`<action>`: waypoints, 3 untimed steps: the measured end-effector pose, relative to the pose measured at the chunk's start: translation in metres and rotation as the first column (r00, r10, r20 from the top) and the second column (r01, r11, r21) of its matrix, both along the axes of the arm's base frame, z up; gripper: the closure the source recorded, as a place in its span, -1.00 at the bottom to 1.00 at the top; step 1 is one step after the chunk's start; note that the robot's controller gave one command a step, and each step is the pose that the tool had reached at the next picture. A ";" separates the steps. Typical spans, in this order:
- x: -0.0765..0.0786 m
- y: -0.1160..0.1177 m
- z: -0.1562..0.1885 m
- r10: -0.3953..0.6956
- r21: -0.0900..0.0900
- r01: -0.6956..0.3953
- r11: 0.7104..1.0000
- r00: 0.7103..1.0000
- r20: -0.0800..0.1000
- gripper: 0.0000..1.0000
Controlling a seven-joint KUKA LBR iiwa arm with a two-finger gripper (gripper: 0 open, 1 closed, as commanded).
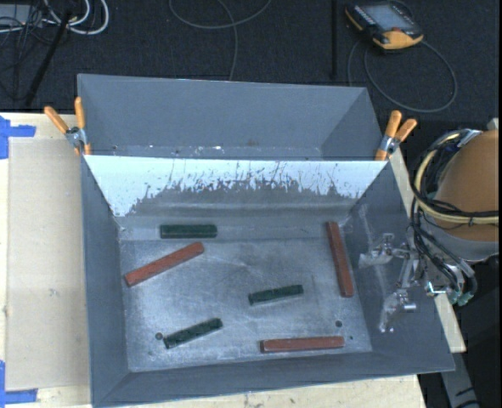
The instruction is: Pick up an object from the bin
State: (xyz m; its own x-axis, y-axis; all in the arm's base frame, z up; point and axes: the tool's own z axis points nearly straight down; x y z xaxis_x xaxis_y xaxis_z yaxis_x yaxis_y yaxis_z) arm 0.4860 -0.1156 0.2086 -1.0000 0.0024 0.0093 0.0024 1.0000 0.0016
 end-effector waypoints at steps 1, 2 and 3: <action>0.002 0.001 0.004 0.003 -0.001 -0.003 1.000 1.000 0.008 -1.00; -0.010 0.050 -0.125 -0.013 0.000 0.013 1.000 1.000 0.006 1.00; -0.002 0.050 -0.120 -0.012 -0.004 0.012 1.000 0.999 0.037 -1.00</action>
Offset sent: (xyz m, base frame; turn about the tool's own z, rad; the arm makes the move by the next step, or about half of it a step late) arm -0.0097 0.0488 -0.1232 0.0142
